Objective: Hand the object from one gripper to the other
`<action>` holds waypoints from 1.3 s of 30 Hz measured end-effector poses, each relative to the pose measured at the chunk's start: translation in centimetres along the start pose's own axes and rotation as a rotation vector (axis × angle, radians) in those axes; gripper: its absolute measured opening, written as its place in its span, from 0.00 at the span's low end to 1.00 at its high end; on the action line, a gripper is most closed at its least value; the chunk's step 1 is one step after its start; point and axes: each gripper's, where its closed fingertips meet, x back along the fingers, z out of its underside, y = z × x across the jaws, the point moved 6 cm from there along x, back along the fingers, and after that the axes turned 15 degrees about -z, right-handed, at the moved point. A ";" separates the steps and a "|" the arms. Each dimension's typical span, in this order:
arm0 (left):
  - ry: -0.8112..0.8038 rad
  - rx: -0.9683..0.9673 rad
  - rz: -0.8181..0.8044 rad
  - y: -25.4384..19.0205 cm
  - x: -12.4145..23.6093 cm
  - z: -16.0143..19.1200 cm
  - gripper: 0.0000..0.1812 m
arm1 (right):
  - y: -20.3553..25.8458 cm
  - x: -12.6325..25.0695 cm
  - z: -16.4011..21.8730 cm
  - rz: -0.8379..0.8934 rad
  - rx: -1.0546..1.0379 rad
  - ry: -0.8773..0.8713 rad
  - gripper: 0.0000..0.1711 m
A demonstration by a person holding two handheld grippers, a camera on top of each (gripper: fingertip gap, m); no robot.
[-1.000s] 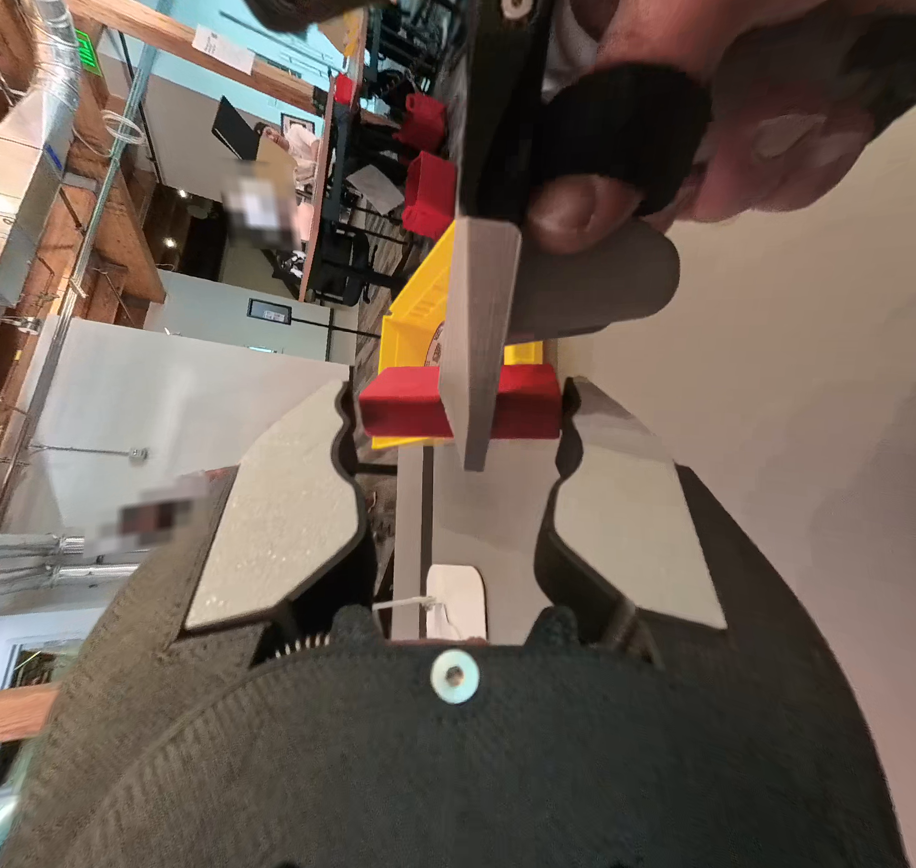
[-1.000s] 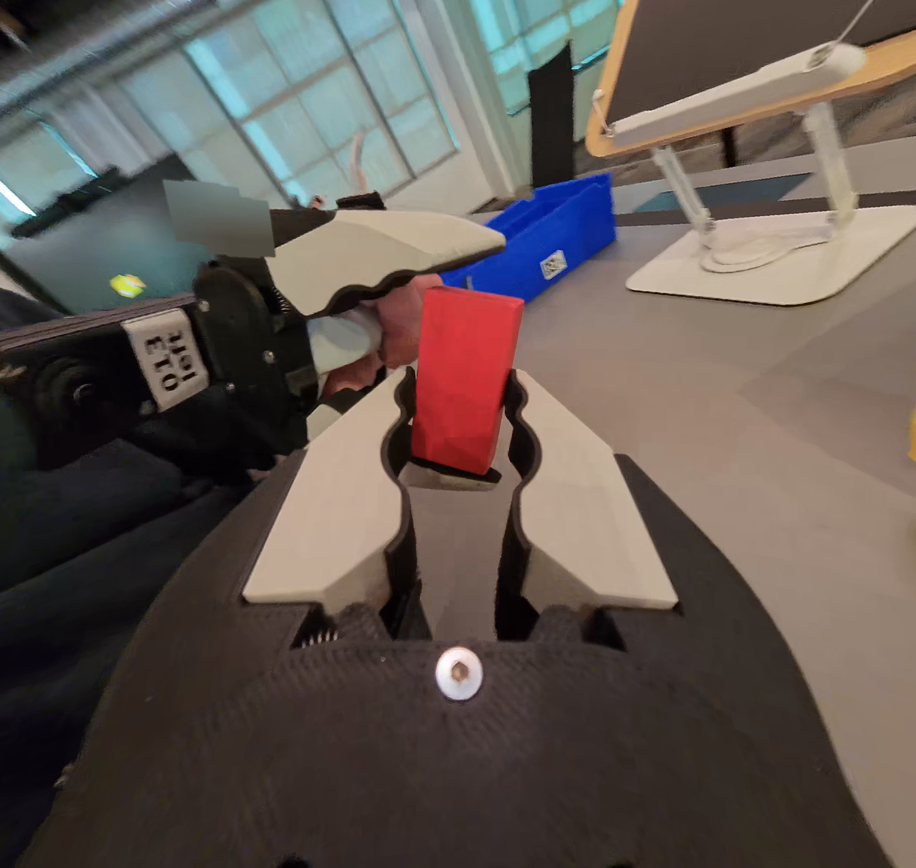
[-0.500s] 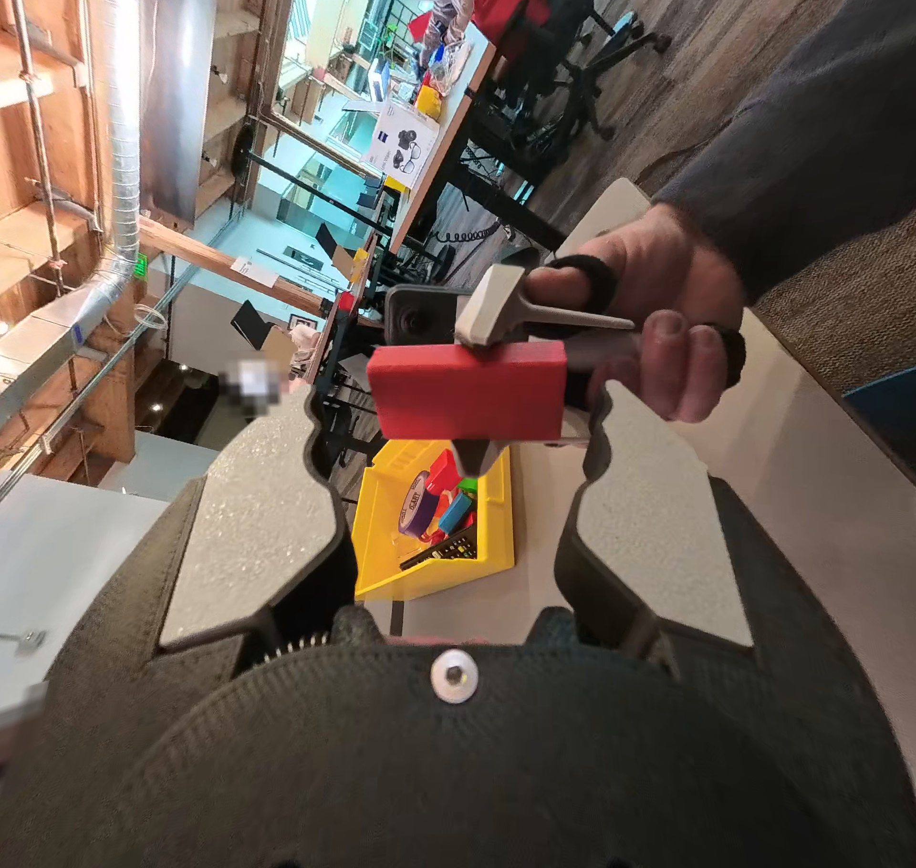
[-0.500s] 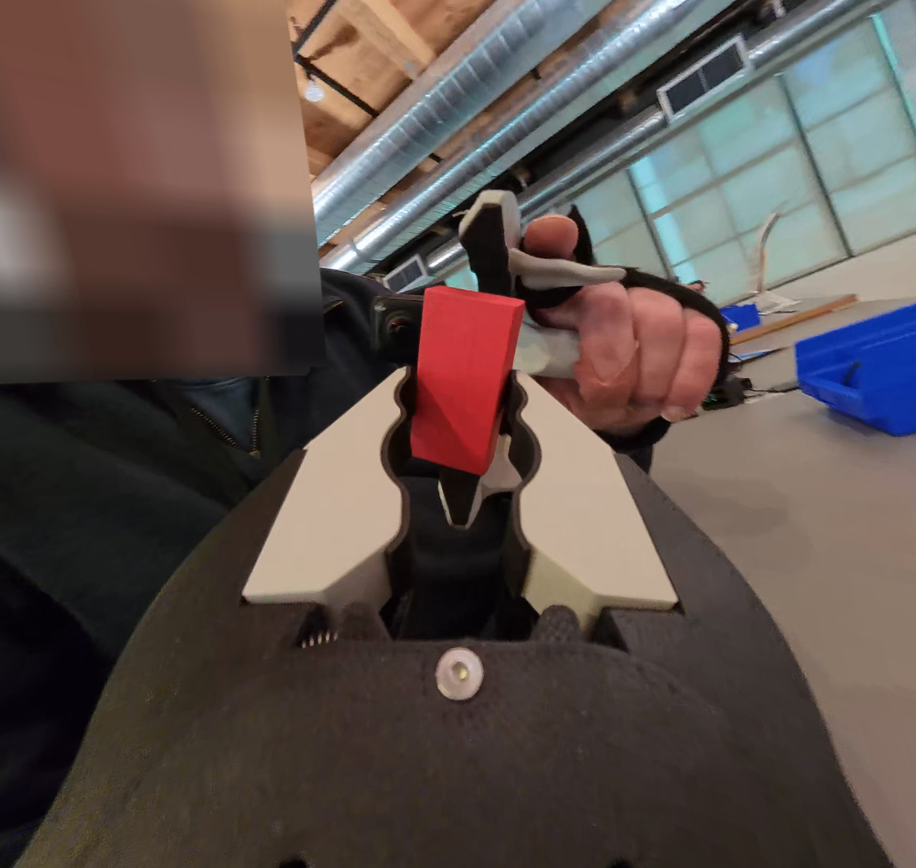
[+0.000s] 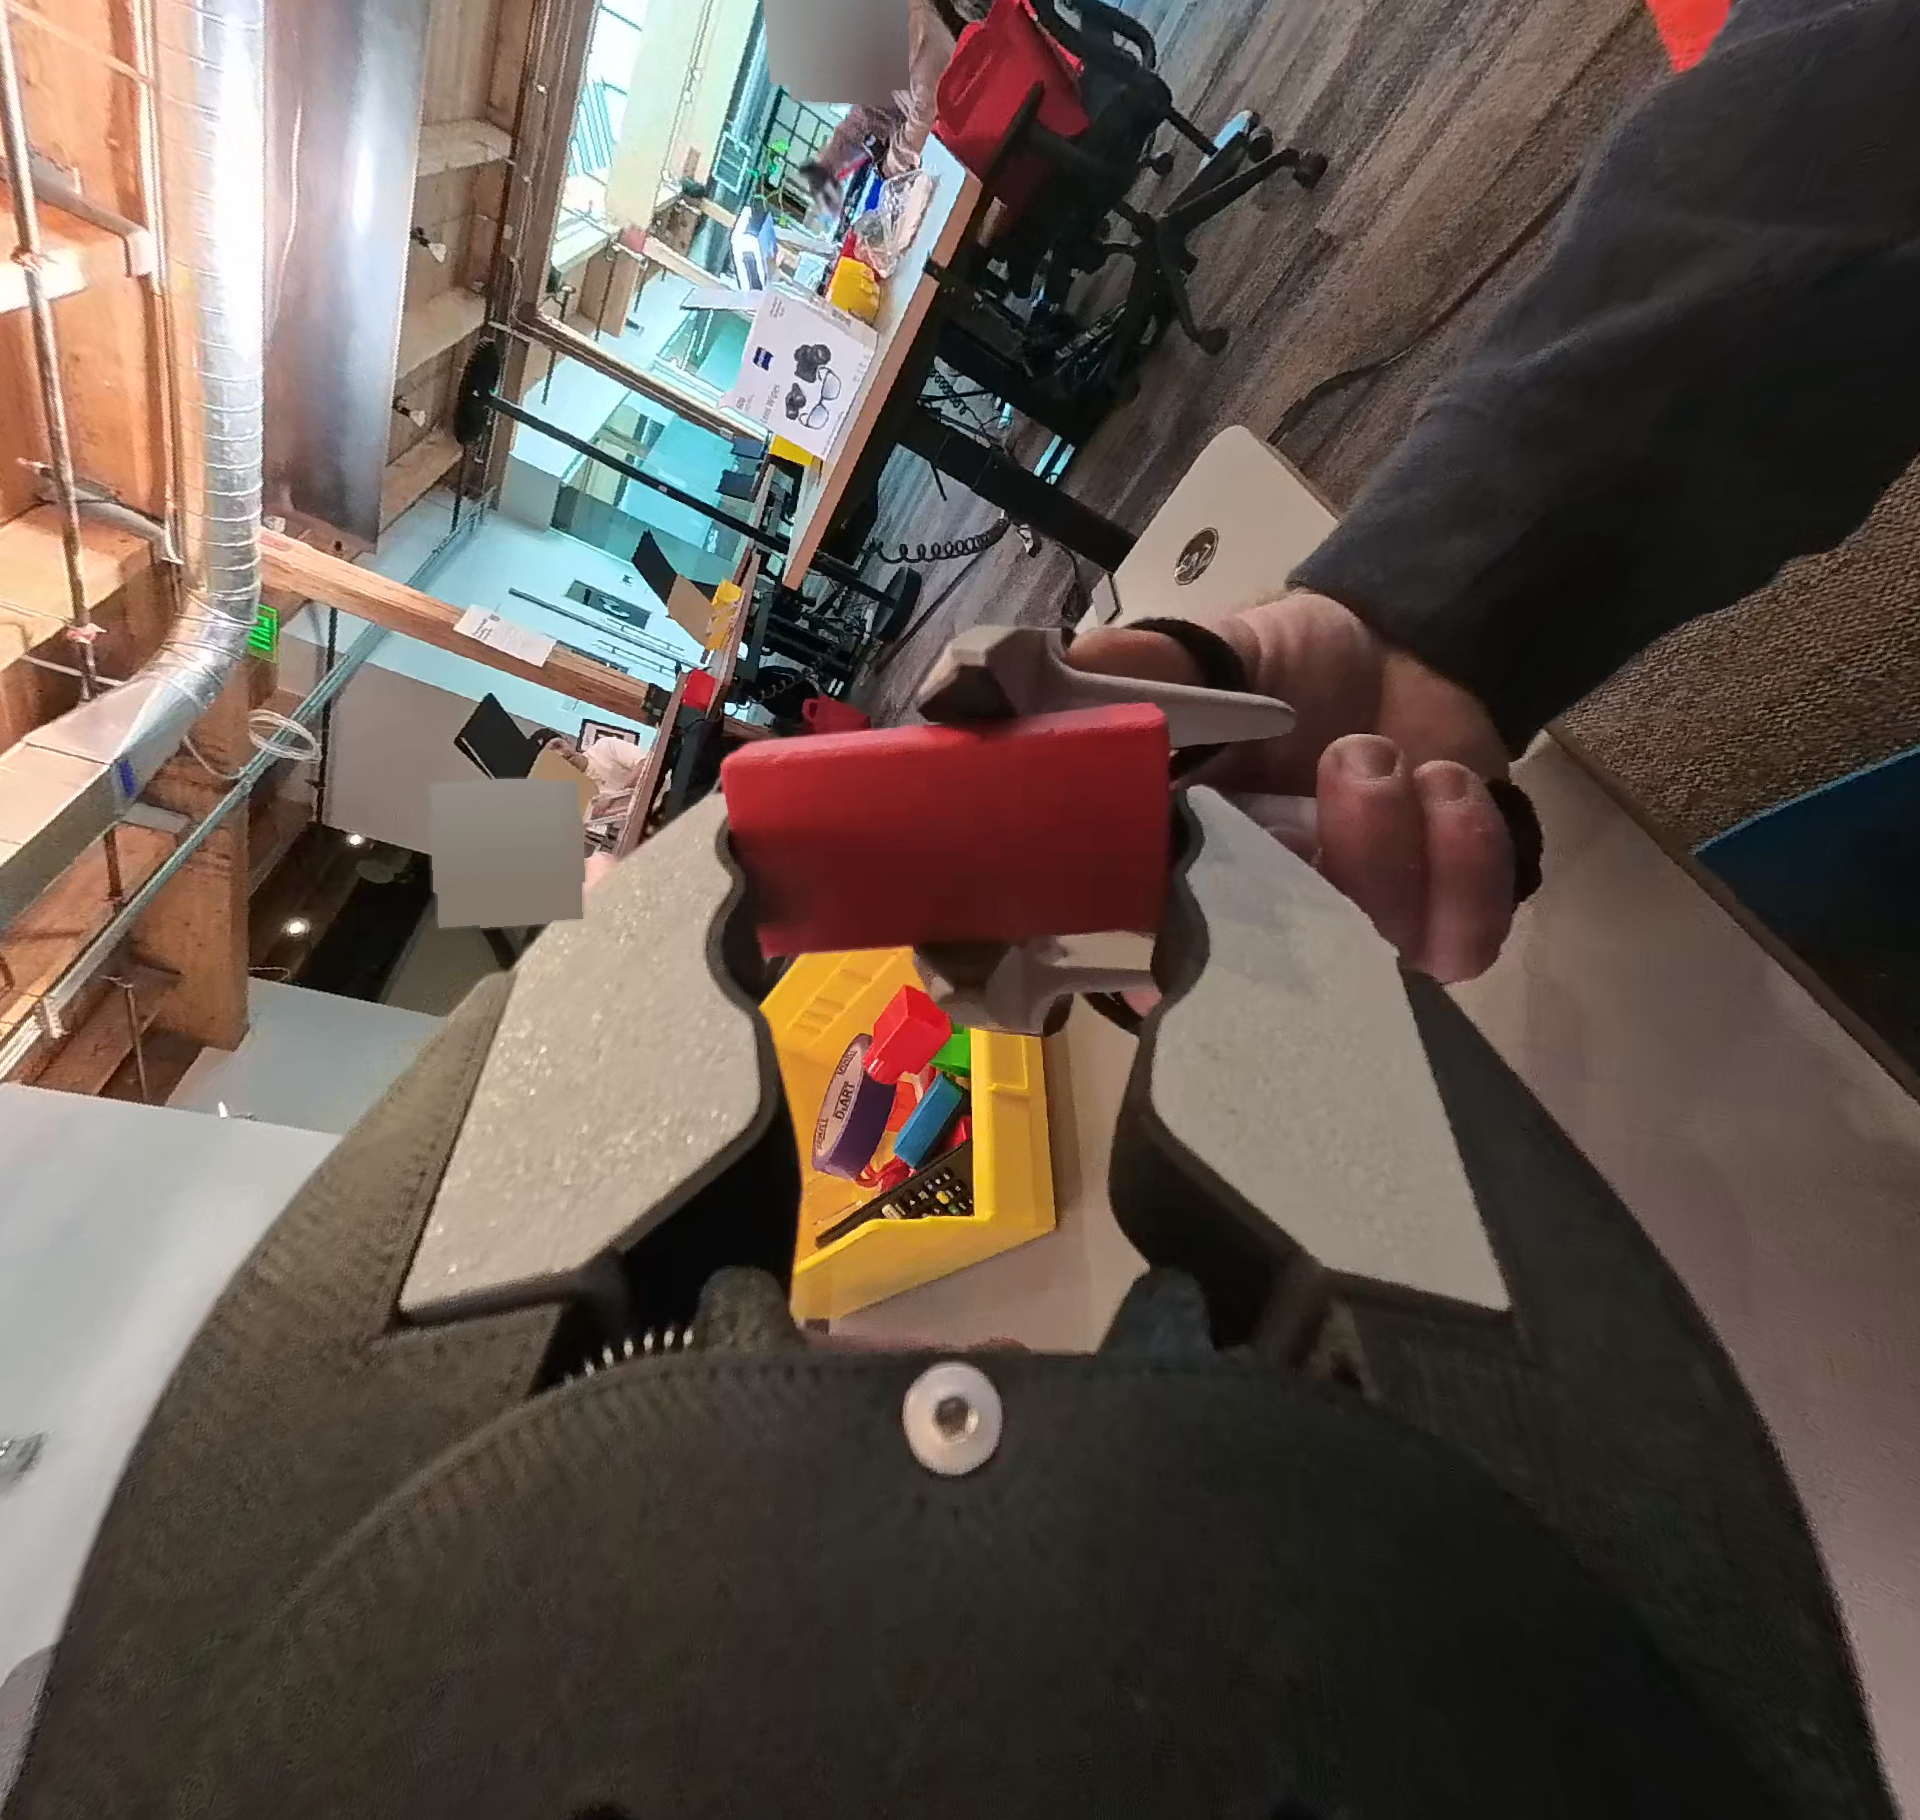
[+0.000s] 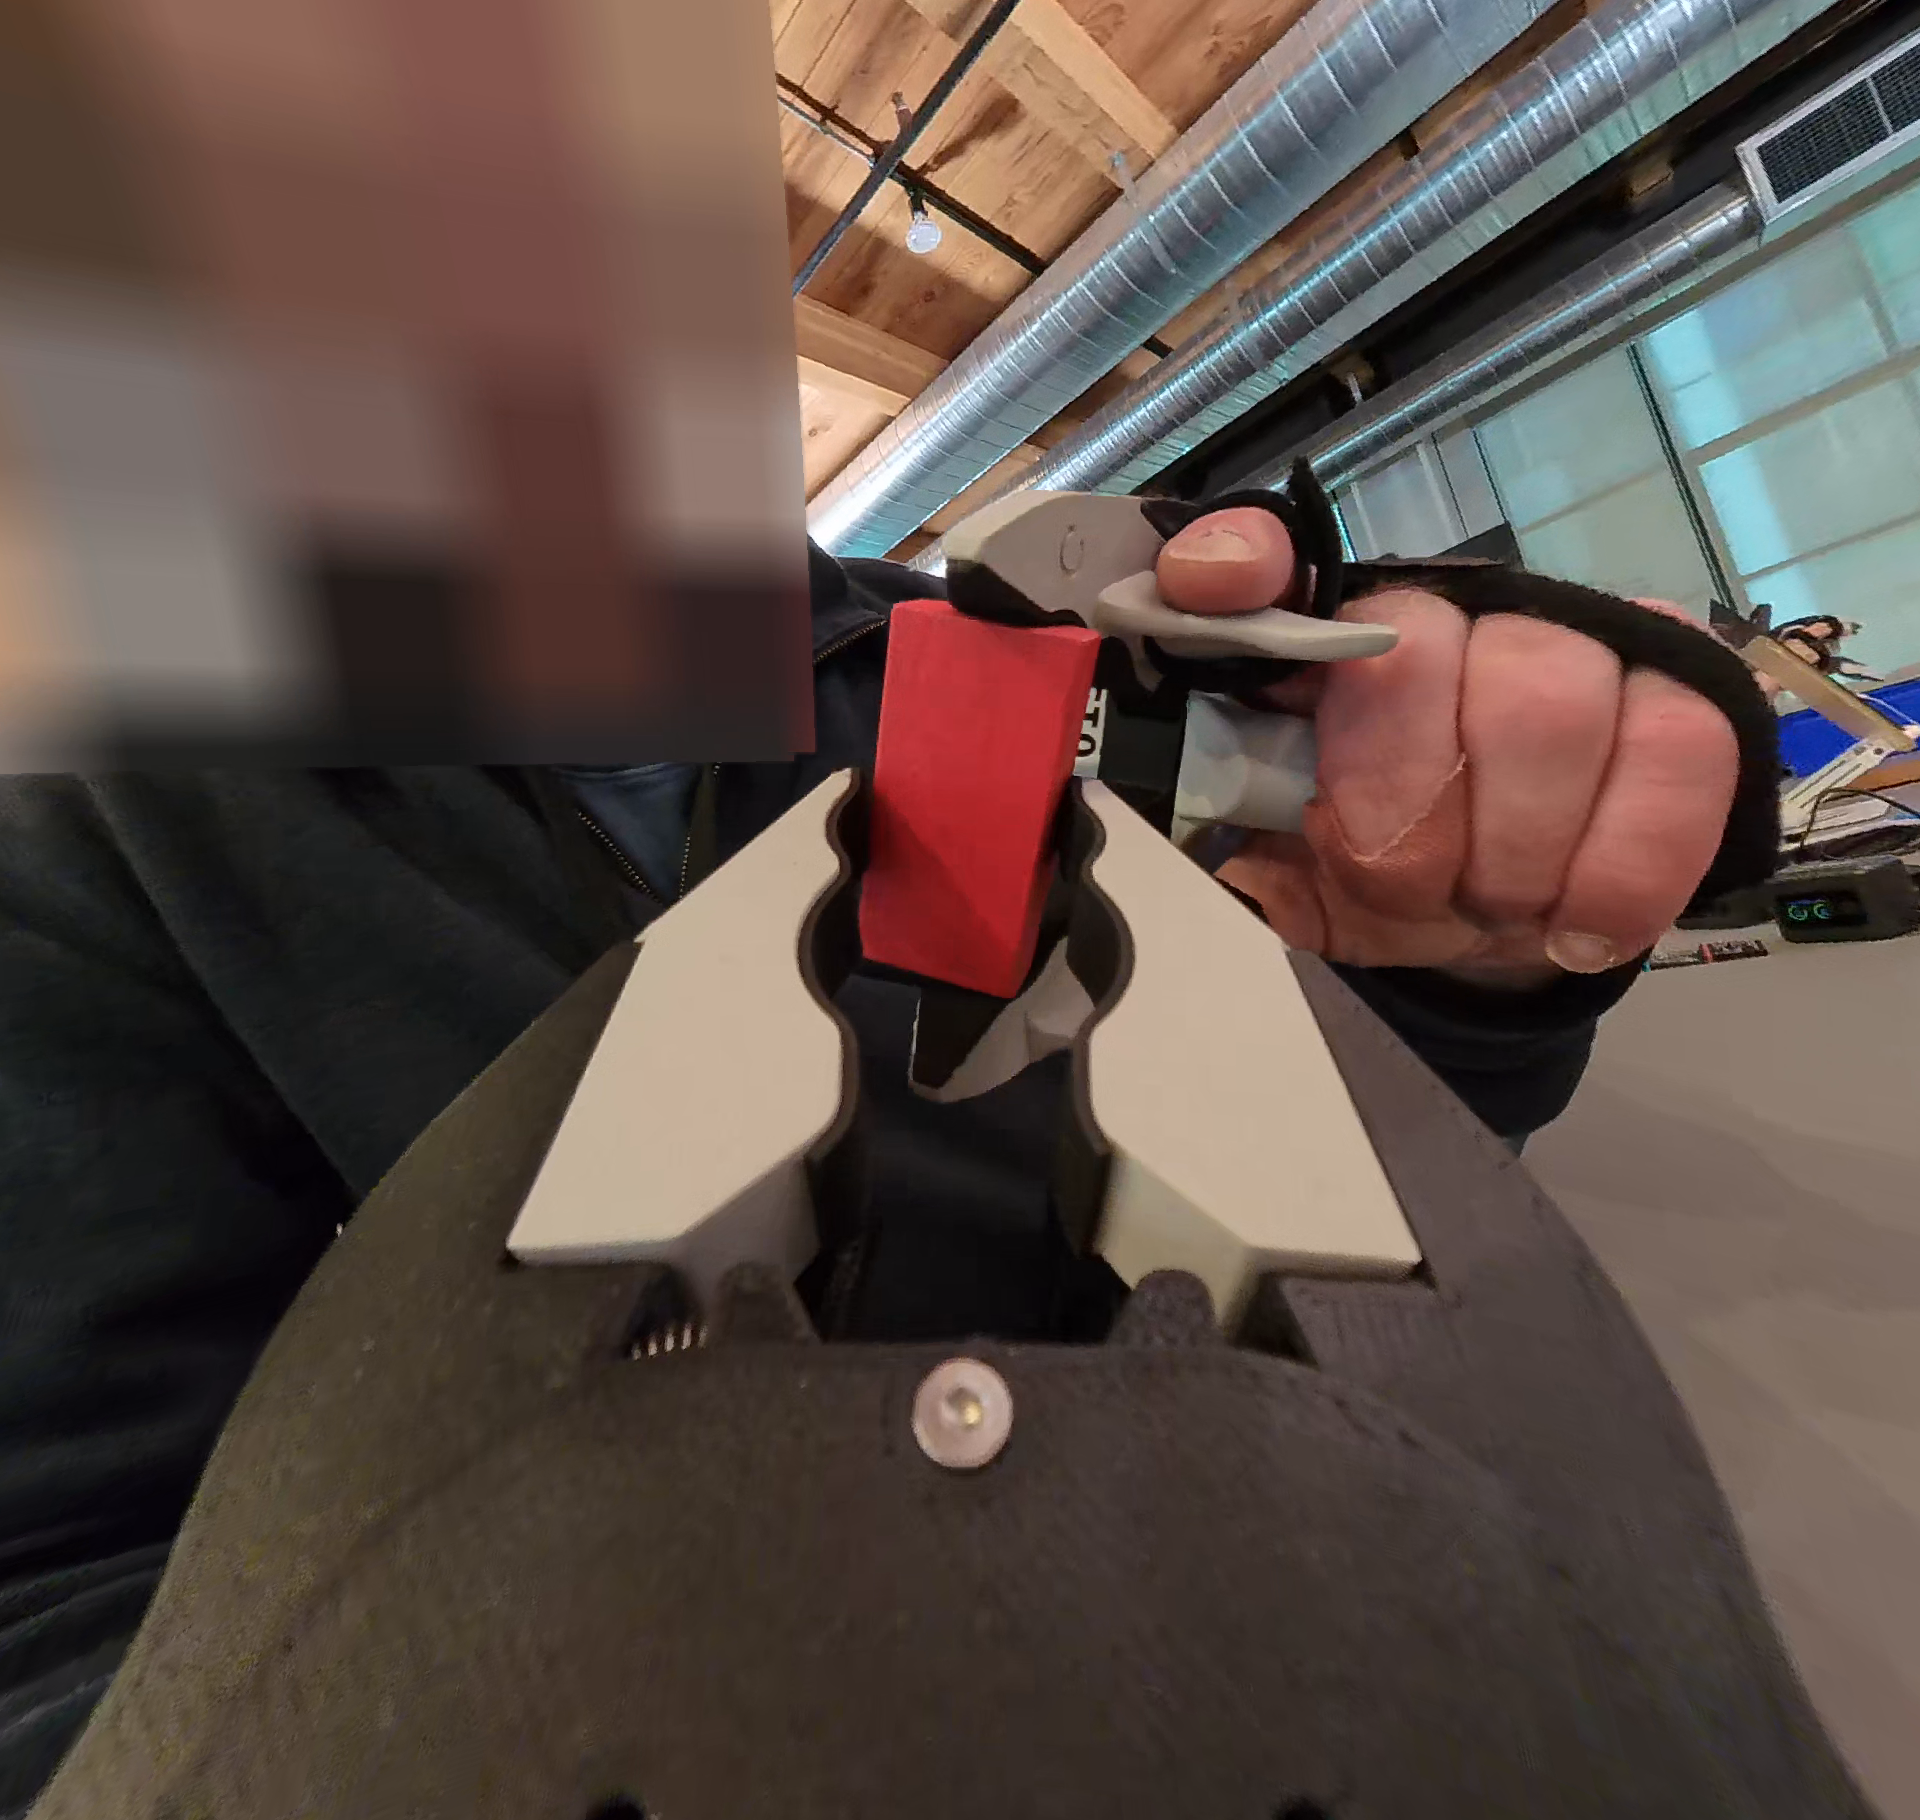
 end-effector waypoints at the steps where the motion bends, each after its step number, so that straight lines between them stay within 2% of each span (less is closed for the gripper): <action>1: 0.010 0.003 0.002 0.0 0.0 0.1 0.40 | 0.0 0.1 -0.1 0.013 0.007 -0.004 0.20; 4: 0.049 0.004 -0.011 0.4 -0.2 0.7 0.40 | -0.2 0.9 -0.7 0.138 0.052 -0.005 0.22; 5: 0.067 0.000 -0.011 0.5 -0.2 1.0 0.40 | -0.3 1.2 -1.0 0.210 0.067 0.007 0.26; 9: 0.166 -0.045 -0.024 0.8 -0.4 2.1 0.40 | 0.5 1.7 -2.1 0.494 0.158 0.093 0.29; 16: 0.354 -0.085 -0.047 1.1 -1.0 4.2 0.40 | 1.7 2.4 -3.7 1.090 0.244 0.283 0.26; 18: 0.380 -0.110 -0.051 1.0 -1.1 4.5 0.40 | 1.7 2.1 -3.7 1.186 0.249 0.343 0.24; 22: 0.390 -0.153 -0.031 0.6 -1.4 4.6 0.40 | 1.6 1.4 -3.9 1.250 0.264 0.391 0.21; 26: 0.319 -0.151 -0.006 0.2 -1.3 3.9 0.40 | 1.4 1.0 -4.1 1.082 0.167 0.281 0.21; 28: 0.354 -0.159 -0.008 0.3 -1.4 4.1 0.40 | 1.2 1.7 -3.8 1.073 0.121 0.285 0.22; 36: 0.509 -0.301 -0.025 -0.6 -2.4 5.2 0.40 | -0.5 2.6 -3.0 1.384 0.131 0.436 0.20; 37: 0.515 -0.301 -0.013 -0.9 -2.5 5.2 0.40 | -0.6 2.7 -2.9 1.399 0.134 0.457 0.19; 39: 0.512 -0.310 0.003 -1.2 -2.7 5.1 0.40 | -0.8 2.6 -2.9 1.384 0.139 0.464 0.10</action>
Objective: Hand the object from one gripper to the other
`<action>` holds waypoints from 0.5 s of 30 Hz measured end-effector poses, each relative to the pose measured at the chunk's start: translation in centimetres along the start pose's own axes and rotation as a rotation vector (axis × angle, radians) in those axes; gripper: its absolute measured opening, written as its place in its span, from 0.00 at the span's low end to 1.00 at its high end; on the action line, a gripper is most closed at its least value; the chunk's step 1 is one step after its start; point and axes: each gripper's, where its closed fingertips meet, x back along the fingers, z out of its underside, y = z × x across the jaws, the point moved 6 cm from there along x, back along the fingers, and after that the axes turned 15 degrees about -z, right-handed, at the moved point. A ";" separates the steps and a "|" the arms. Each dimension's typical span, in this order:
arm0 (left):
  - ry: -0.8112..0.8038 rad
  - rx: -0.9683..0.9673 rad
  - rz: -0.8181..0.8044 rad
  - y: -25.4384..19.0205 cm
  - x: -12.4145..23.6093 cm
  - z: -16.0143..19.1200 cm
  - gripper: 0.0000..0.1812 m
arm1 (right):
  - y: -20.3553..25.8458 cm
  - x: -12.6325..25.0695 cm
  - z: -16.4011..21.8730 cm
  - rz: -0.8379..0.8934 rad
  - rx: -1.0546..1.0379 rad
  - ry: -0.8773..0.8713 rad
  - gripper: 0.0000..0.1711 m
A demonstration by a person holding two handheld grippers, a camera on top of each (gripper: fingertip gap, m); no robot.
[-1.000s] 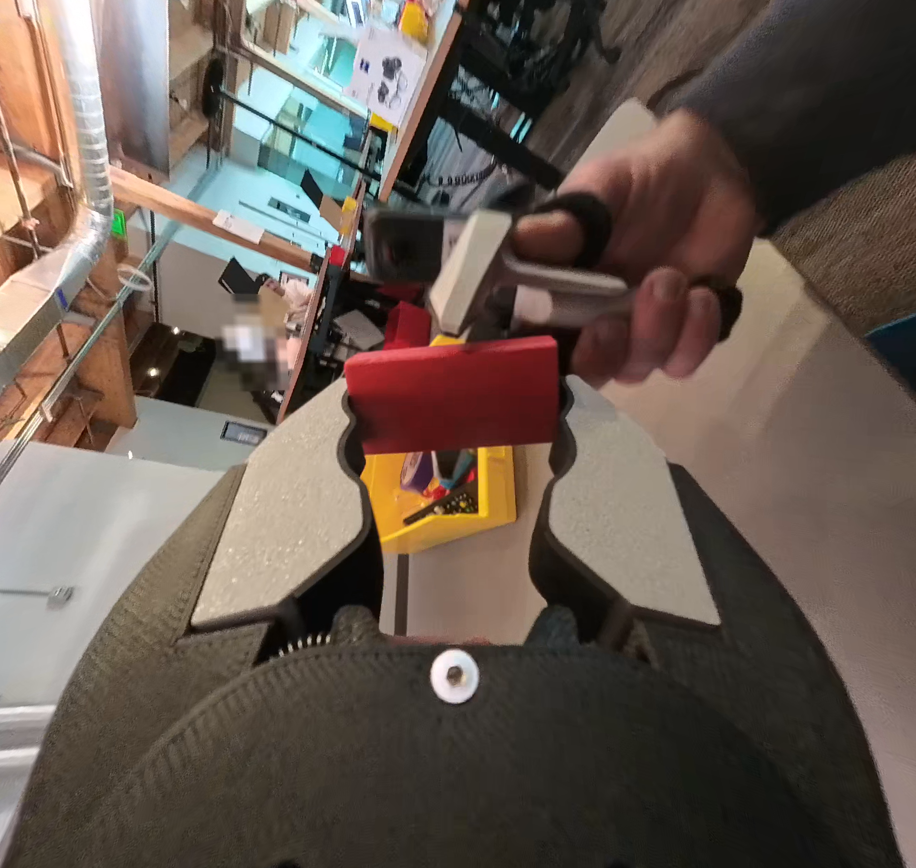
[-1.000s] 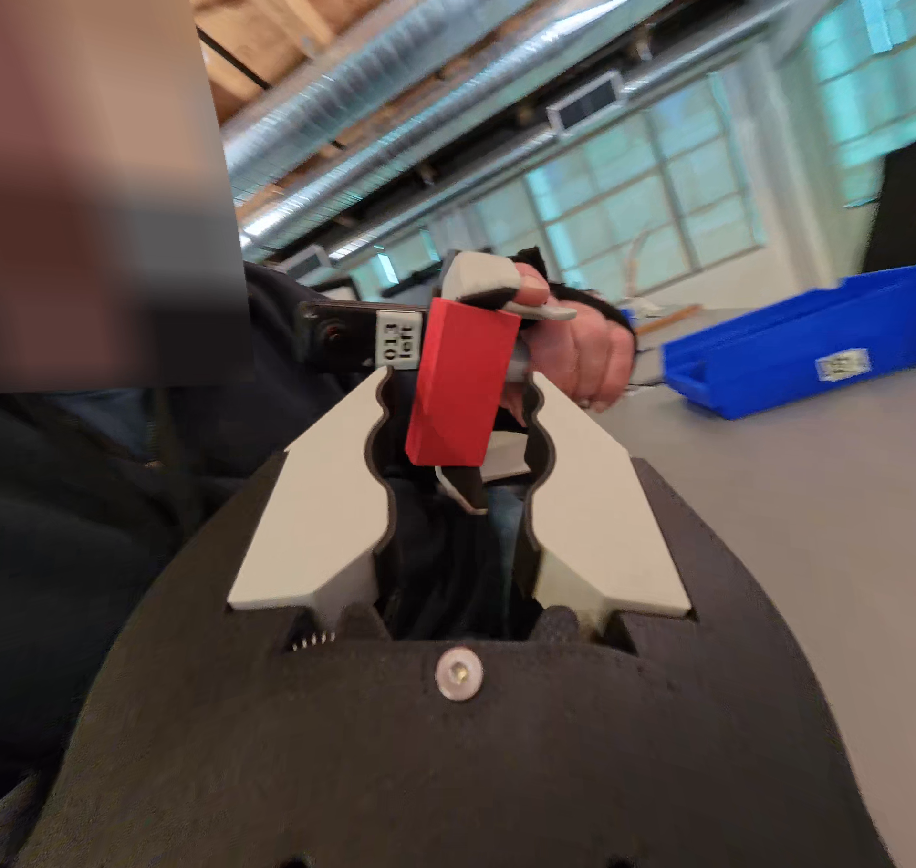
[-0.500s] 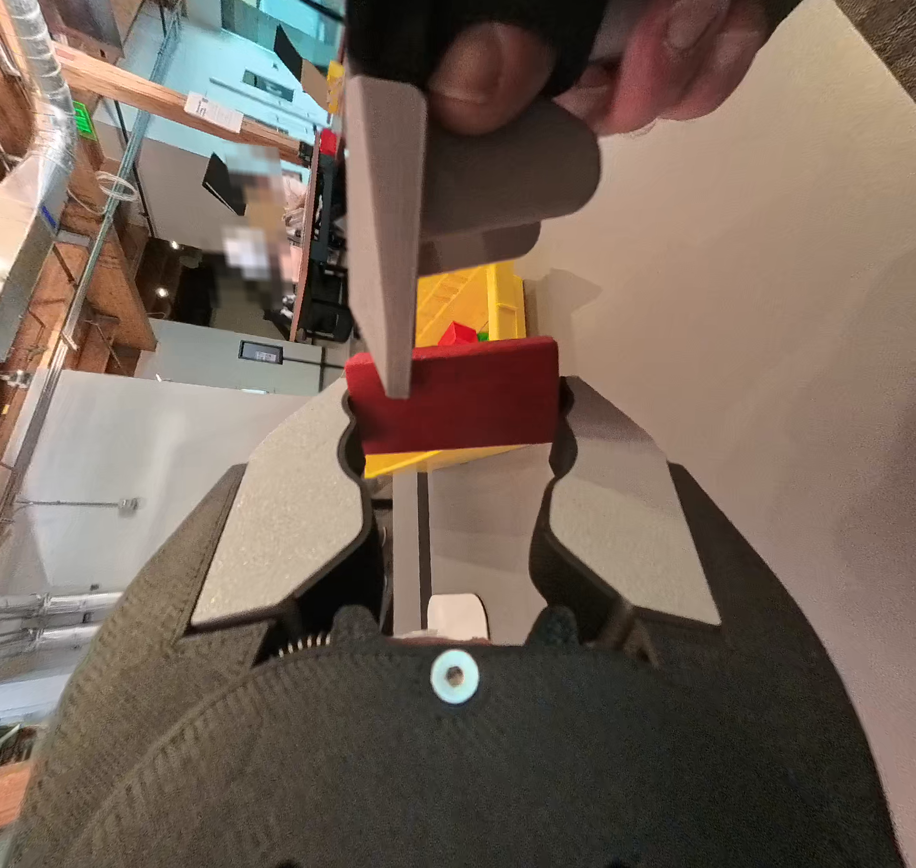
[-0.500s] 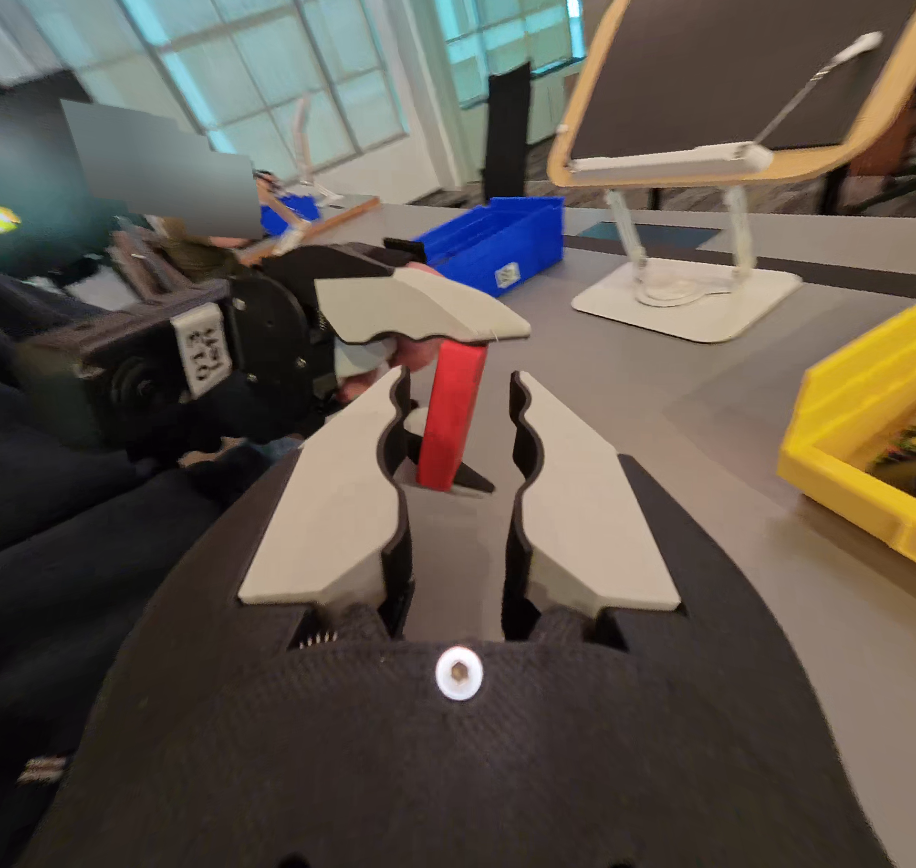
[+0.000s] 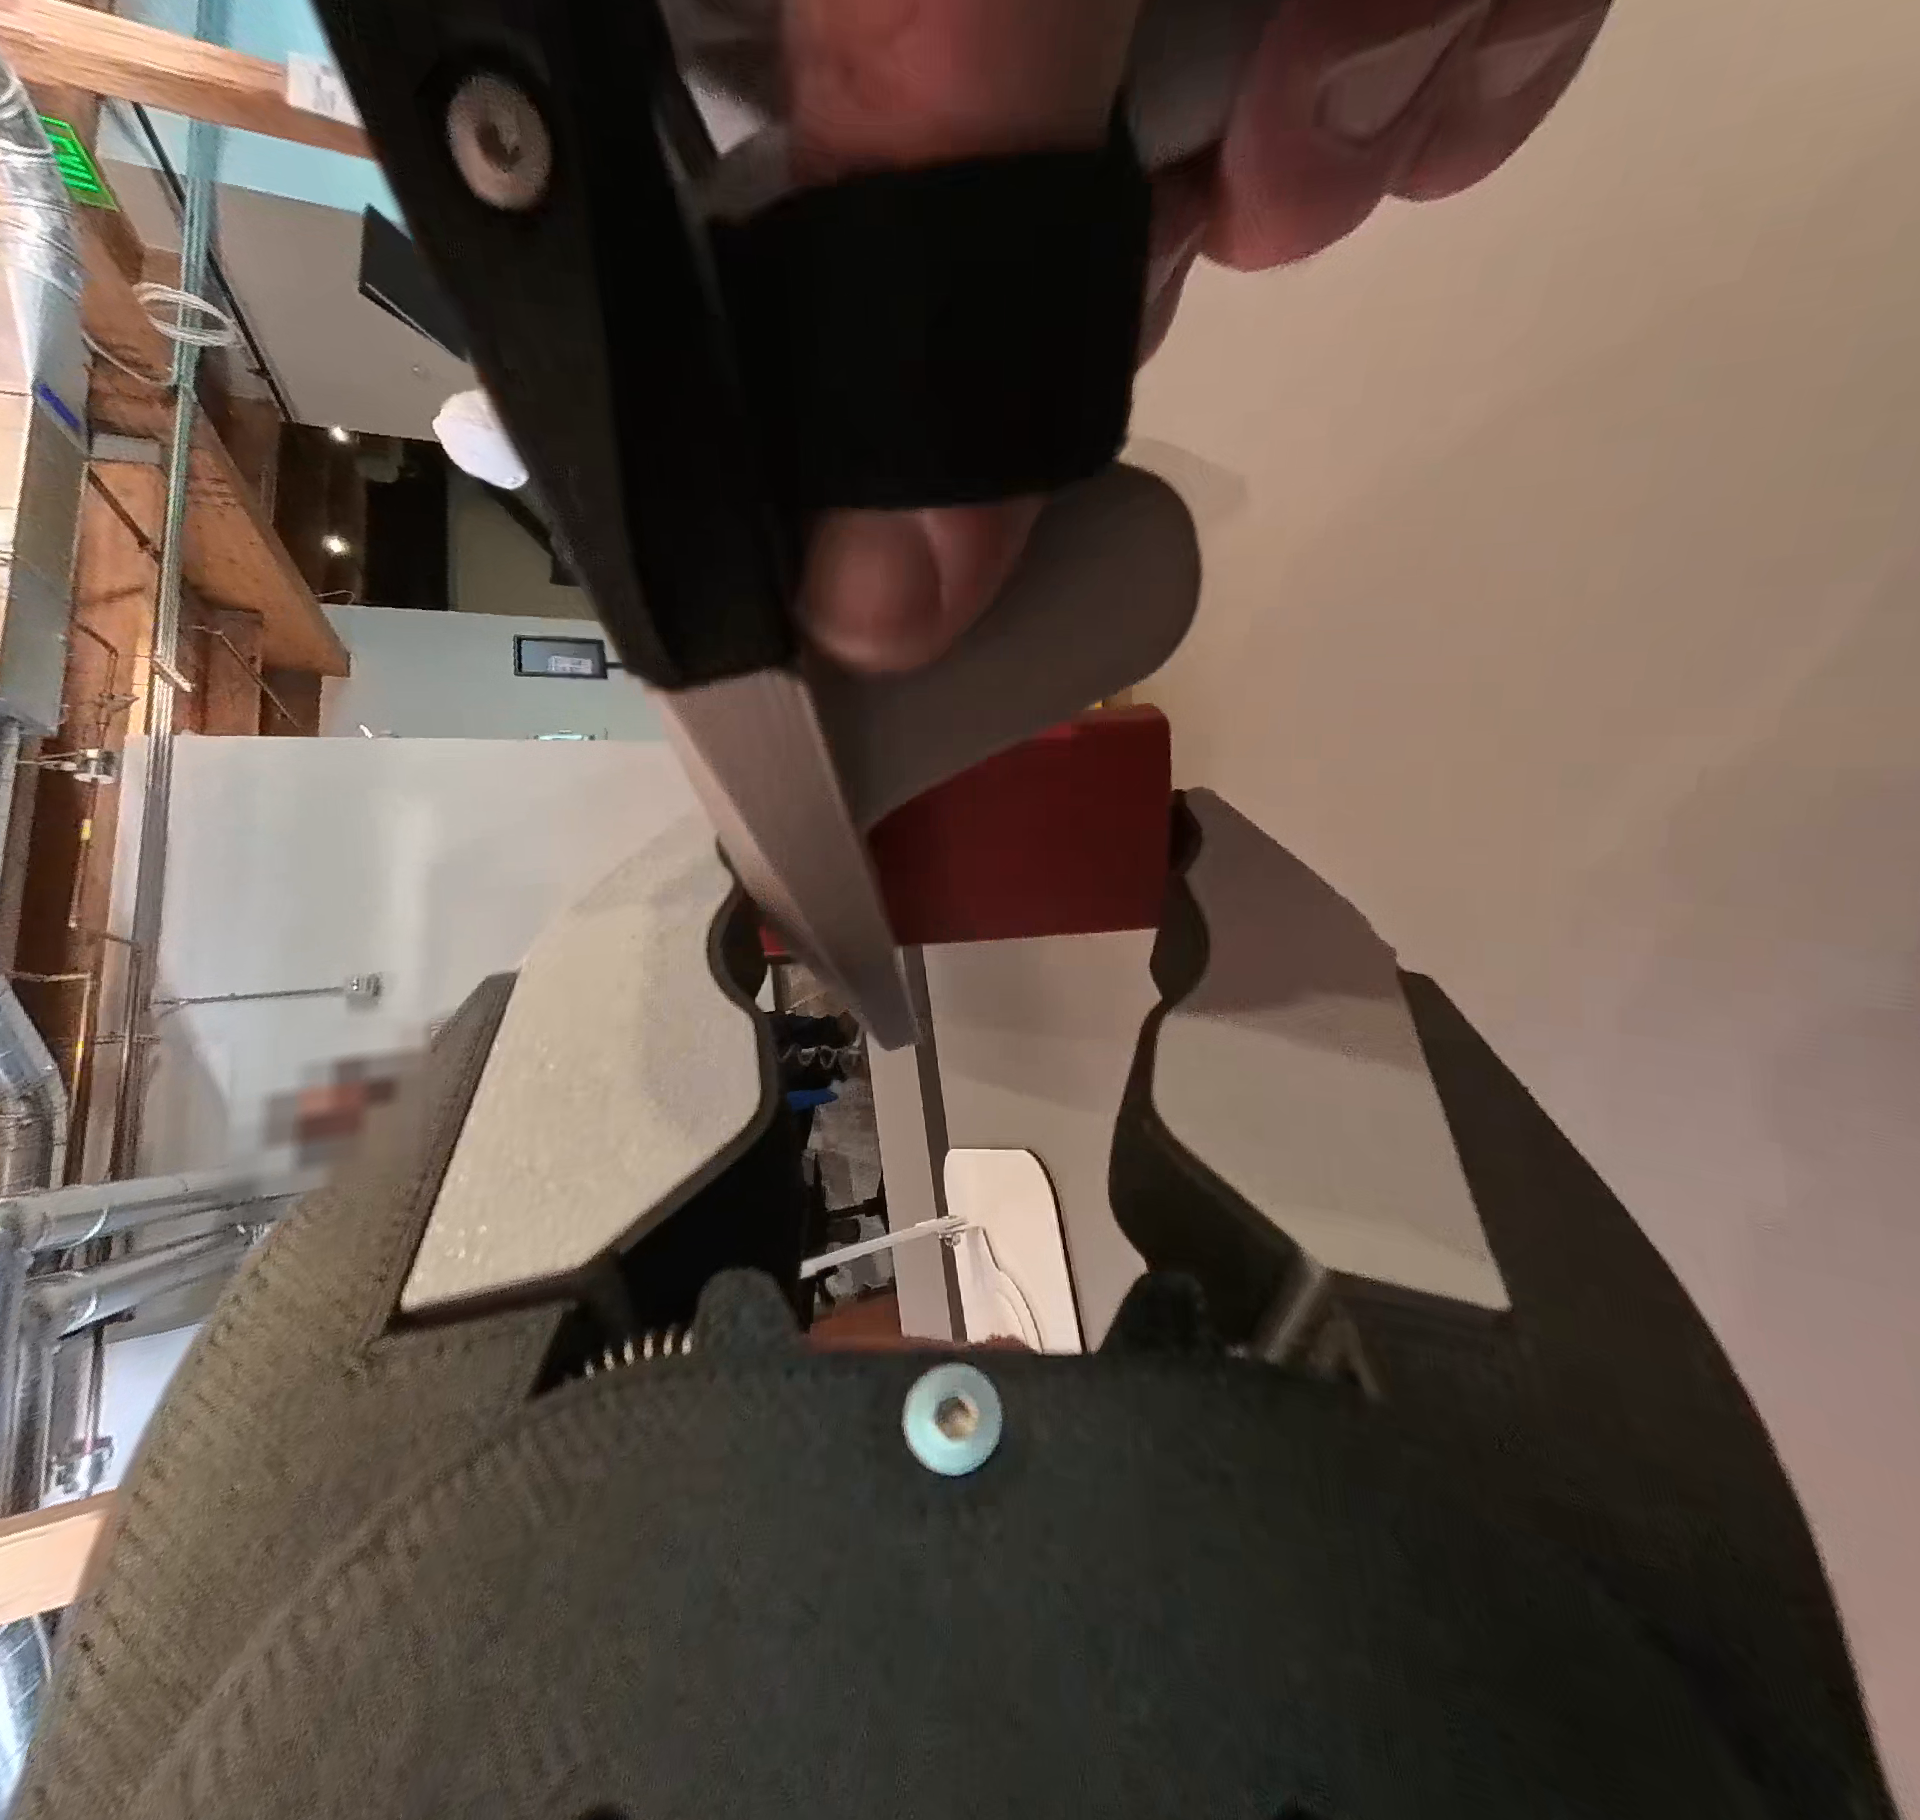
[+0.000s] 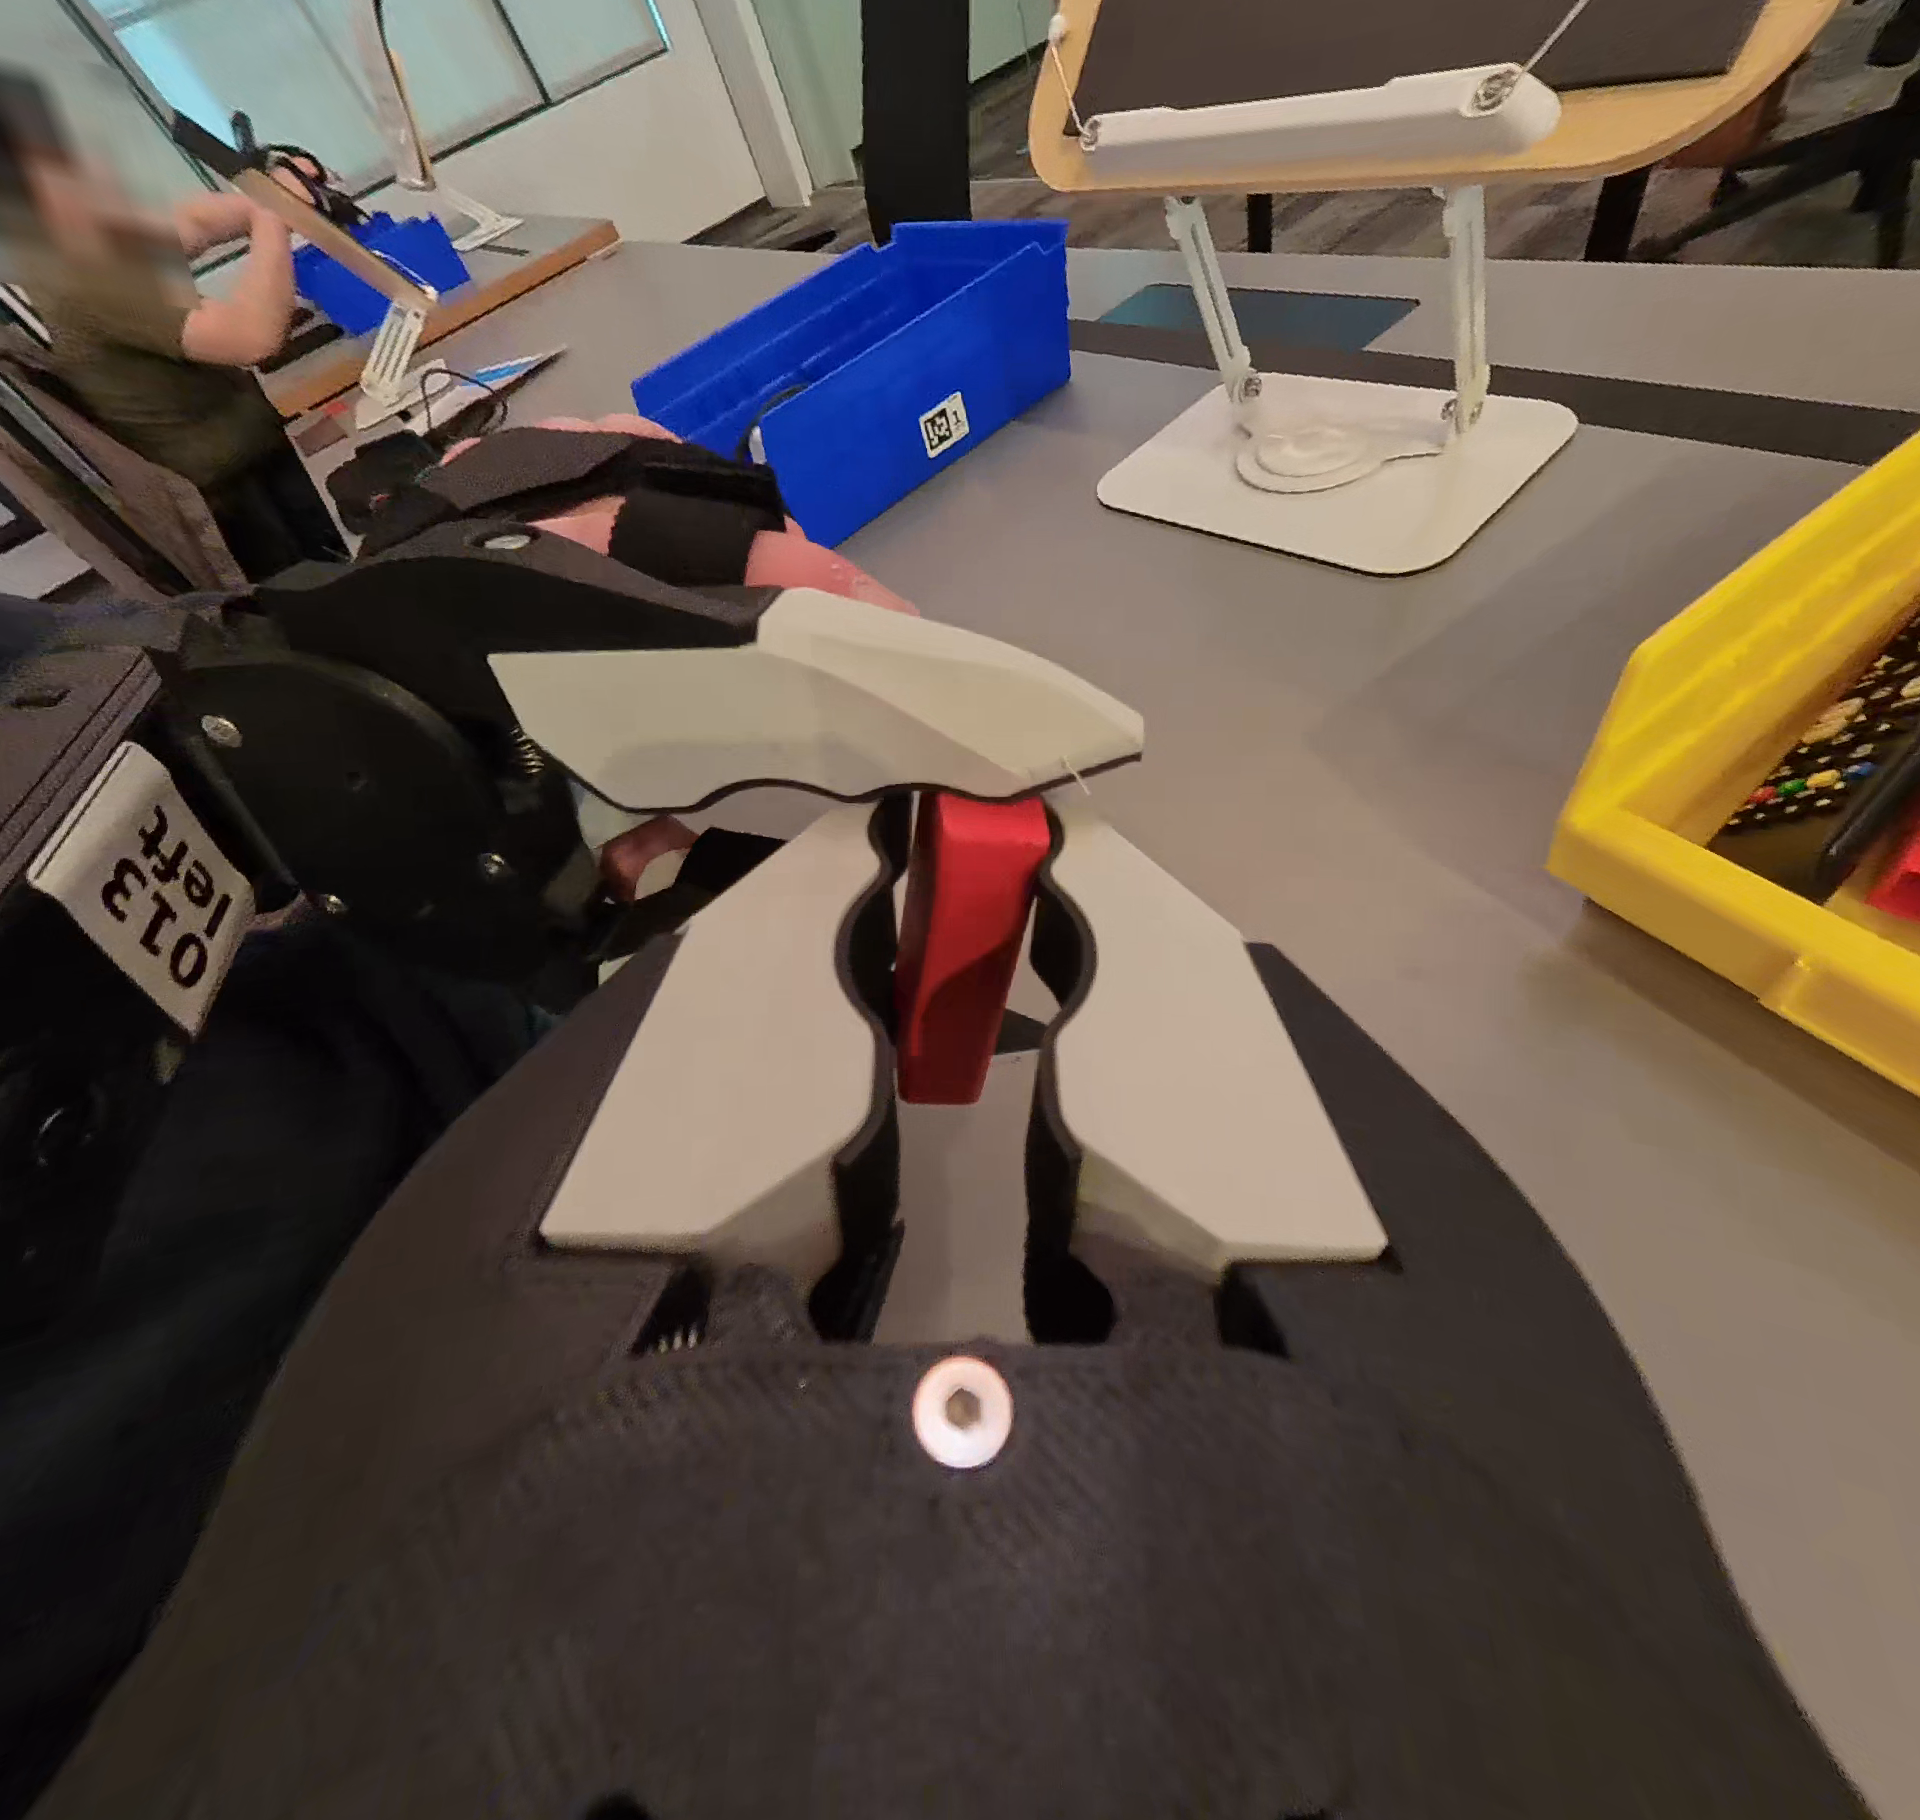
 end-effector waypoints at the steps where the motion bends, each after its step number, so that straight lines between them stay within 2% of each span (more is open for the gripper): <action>1: 0.004 0.003 0.002 0.0 0.0 0.0 0.40 | -0.1 0.0 0.0 -0.006 0.000 -0.001 0.09; 10: -0.063 0.089 -0.012 0.7 0.4 -0.1 0.40 | 0.0 0.5 -0.4 -0.182 -0.046 -0.115 0.08; 12: -0.100 0.173 -0.025 1.3 0.8 -0.1 0.48 | -0.2 1.0 -0.6 -0.223 -0.070 -0.161 0.08; 15: -0.105 0.359 0.022 2.0 1.2 0.5 0.50 | -0.5 1.6 -0.8 -0.282 -0.093 -0.230 0.08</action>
